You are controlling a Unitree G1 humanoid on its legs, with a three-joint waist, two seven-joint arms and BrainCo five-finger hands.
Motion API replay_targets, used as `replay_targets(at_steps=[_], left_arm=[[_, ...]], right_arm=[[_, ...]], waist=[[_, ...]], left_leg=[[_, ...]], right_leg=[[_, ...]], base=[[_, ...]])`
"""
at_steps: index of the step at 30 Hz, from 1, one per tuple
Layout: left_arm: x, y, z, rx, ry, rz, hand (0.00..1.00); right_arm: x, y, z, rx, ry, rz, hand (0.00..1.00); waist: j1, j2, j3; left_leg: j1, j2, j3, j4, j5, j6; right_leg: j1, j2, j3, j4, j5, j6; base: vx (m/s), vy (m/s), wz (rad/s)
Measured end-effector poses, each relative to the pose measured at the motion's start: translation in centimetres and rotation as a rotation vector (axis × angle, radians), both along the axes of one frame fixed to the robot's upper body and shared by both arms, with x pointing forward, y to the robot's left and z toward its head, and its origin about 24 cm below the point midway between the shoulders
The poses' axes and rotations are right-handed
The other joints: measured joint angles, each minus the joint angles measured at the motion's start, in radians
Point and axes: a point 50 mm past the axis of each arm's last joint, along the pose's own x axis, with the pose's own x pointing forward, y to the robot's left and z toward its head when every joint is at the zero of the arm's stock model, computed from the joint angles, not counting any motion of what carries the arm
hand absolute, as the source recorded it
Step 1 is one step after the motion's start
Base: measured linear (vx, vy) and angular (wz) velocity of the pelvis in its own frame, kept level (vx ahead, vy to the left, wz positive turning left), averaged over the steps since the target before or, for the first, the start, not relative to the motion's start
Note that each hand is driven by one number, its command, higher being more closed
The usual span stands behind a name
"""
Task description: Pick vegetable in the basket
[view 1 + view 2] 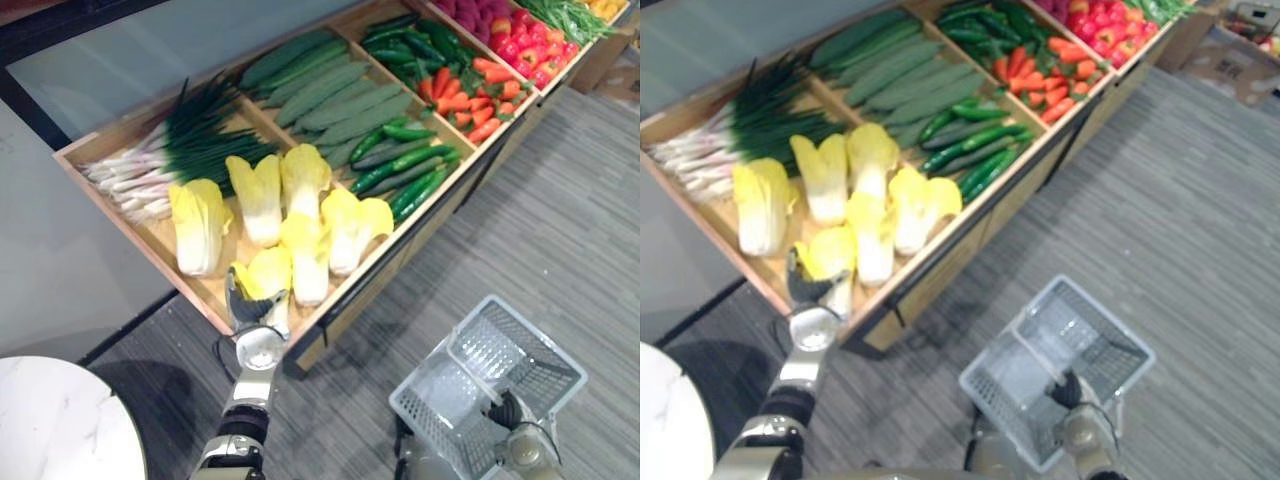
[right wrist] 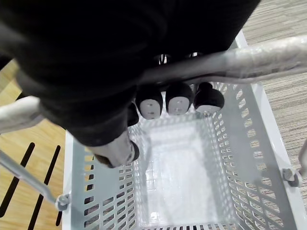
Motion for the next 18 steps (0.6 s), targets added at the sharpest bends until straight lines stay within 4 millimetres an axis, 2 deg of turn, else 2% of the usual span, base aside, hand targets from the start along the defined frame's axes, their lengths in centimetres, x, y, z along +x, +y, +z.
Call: replay_targets(at_steps=[8, 13, 14, 18], left_arm=[[0.1, 1.8, -1.2, 0.018, 0.094, -0.029, 0.0], [0.2, 2.5, -1.2, 0.023, 0.11, -0.025, 0.0], [0.3, 2.5, -1.2, 0.023, 0.112, -0.026, 1.0], [0.5, 2.5, -1.1, 0.024, 0.113, -0.028, 1.0]], right_arm=[[0.5, -1.2, 0.7, -0.047, 0.012, 0.051, 1.0], [0.9, -1.7, 1.2, -0.087, 0.023, 0.118, 1.0], [1.0, -1.7, 1.3, -0.092, 0.023, 0.126, 1.0], [1.0, -1.7, 1.3, -0.089, 0.026, 0.137, 1.0]], waist=[[0.0, 0.027, 0.011], [0.0, 0.037, 0.012], [0.0, 0.038, 0.012], [-0.001, 0.039, 0.012]], left_leg=[[0.029, 0.009, 0.046, -0.001, -0.005, -0.006], [0.037, 0.014, 0.069, -0.007, -0.006, -0.013], [0.037, 0.013, 0.069, -0.009, -0.005, -0.013], [0.041, 0.009, 0.072, -0.018, -0.002, -0.014]], right_leg=[[-0.002, 0.021, 0.034, -0.001, -0.001, -0.013], [-0.009, 0.032, 0.052, -0.001, -0.002, -0.013], [-0.009, 0.031, 0.052, -0.001, -0.002, -0.013], [-0.01, 0.031, 0.054, -0.001, -0.001, -0.012]], base=[[-0.02, -0.05, -0.15], [0.01, -0.049, -0.12], [0.02, -0.038, -0.01], [0.0, 0.0, 0.0]])
